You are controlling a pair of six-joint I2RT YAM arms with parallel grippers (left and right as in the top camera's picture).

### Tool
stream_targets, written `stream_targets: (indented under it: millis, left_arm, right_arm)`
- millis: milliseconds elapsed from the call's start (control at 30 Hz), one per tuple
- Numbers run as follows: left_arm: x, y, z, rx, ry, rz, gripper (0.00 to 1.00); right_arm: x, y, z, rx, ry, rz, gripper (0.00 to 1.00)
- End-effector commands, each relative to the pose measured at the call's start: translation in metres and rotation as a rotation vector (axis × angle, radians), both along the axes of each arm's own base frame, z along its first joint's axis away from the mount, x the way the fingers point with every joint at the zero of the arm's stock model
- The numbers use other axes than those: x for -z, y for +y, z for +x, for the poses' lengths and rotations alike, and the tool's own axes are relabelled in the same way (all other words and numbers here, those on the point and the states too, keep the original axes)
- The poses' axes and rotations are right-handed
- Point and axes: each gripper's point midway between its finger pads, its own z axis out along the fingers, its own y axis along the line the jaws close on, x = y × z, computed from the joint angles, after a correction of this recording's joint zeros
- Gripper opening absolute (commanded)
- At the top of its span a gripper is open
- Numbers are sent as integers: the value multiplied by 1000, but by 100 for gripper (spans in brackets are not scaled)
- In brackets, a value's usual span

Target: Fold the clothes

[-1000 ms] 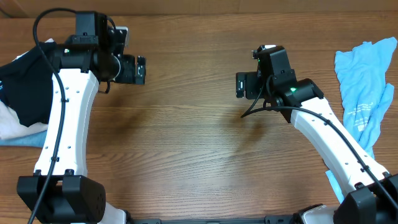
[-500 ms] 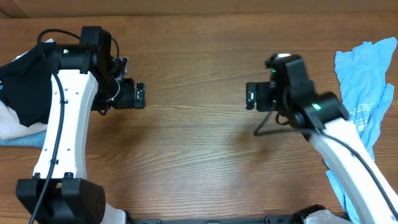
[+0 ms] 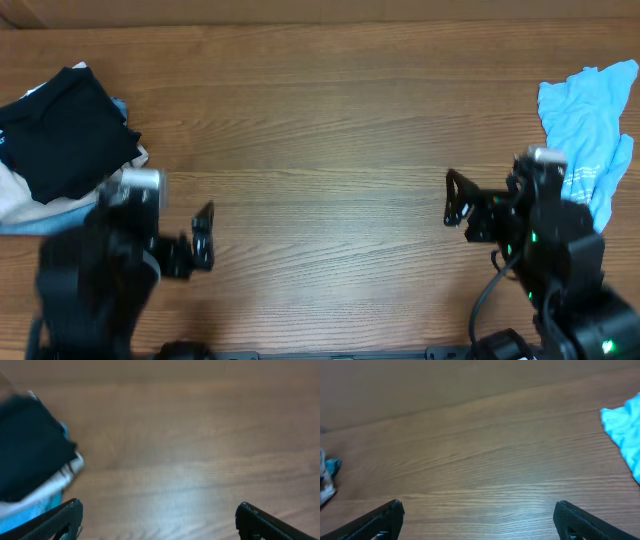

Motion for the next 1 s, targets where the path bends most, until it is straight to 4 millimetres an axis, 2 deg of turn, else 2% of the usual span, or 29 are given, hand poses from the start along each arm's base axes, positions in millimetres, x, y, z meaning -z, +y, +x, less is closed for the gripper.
stream_targets:
  millis: [0, 100, 200, 367, 500, 567, 967]
  left_arm:
    - [-2, 11, -24, -41, -158, 63, 100]
    - [-12, 15, -38, -60, -254, 66, 100]
    - [-13, 14, -49, -58, -276, 64, 100]
    - [10, 14, -57, -55, -180, 68, 100]
    - [35, 14, -69, -50, -67, 72, 100]
    - [55, 15, -81, -47, 28, 76, 100]
    - [56, 15, -81, -46, 33, 76, 100]
  right_arm:
    - [24, -14, -10, 78, -15, 25, 100]
    - [39, -16, -16, 78, 26, 8, 100]
    - [53, -19, -23, 78, 91, -19, 100]
    - [69, -23, -34, 79, 164, -48, 100]
    - [69, -22, -34, 73, 167, -45, 100]
    - [70, -22, -35, 73, 172, -47, 100]
    - [70, -22, -35, 73, 172, -47, 100]
